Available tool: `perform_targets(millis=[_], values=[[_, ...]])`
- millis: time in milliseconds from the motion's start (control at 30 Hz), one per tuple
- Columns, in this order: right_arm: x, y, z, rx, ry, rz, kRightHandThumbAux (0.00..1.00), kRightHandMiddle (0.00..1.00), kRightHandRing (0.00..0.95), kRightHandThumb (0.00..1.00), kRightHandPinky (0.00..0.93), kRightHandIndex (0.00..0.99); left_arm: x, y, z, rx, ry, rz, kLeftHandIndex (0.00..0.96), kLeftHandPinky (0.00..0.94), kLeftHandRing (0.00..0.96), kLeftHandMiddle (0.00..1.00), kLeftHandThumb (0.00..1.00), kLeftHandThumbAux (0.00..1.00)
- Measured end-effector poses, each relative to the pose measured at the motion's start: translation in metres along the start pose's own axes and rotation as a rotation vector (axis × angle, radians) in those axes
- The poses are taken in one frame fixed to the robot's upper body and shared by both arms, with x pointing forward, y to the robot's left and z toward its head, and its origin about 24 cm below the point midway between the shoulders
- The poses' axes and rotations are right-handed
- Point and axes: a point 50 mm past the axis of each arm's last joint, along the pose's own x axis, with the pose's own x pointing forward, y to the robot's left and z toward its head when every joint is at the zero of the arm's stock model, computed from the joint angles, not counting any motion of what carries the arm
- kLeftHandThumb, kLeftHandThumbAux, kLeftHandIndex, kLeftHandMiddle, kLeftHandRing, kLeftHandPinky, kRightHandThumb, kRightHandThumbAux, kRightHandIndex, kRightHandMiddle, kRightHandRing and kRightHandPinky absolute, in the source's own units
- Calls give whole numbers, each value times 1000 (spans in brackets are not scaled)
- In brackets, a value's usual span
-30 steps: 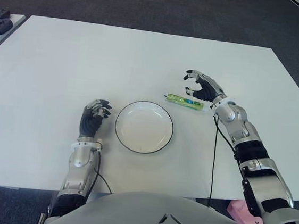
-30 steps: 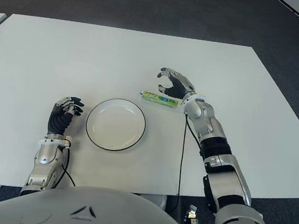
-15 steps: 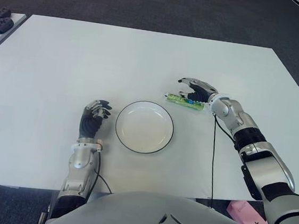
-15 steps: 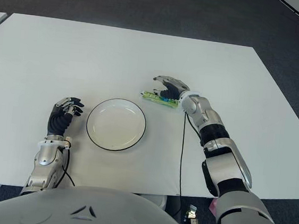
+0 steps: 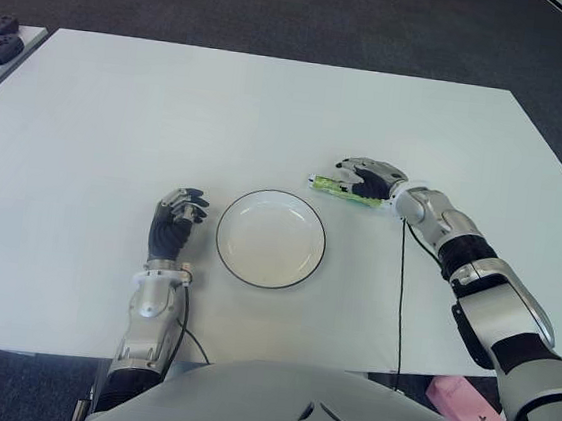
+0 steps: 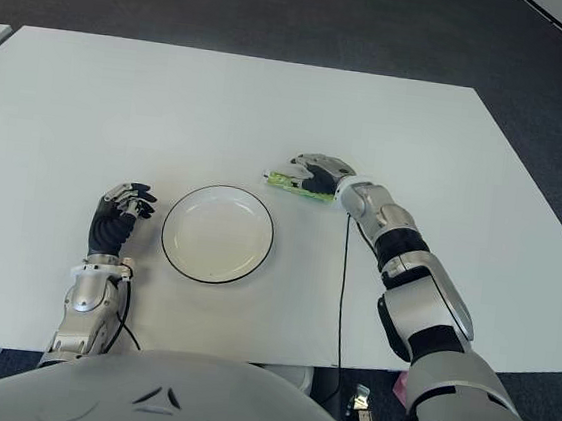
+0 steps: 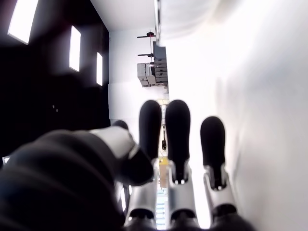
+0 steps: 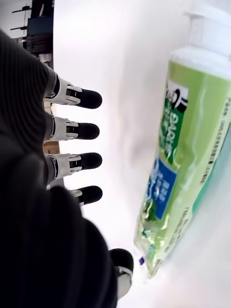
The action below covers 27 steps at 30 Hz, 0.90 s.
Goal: Put the toothpaste on the table into the plate.
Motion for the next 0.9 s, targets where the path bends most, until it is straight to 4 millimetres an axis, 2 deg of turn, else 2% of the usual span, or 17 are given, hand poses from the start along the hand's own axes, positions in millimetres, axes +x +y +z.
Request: perform_targets(millis=[633, 900], values=[[-1, 9, -4, -51, 22, 37, 146, 0, 0, 564, 0, 0, -1, 1, 0, -2, 4, 2, 403, 534, 553, 486, 833, 680], [-15, 13, 2, -97, 7, 28, 164, 0, 0, 589, 0, 0, -1, 1, 1, -9, -8, 4, 406, 533, 552, 484, 834, 679]])
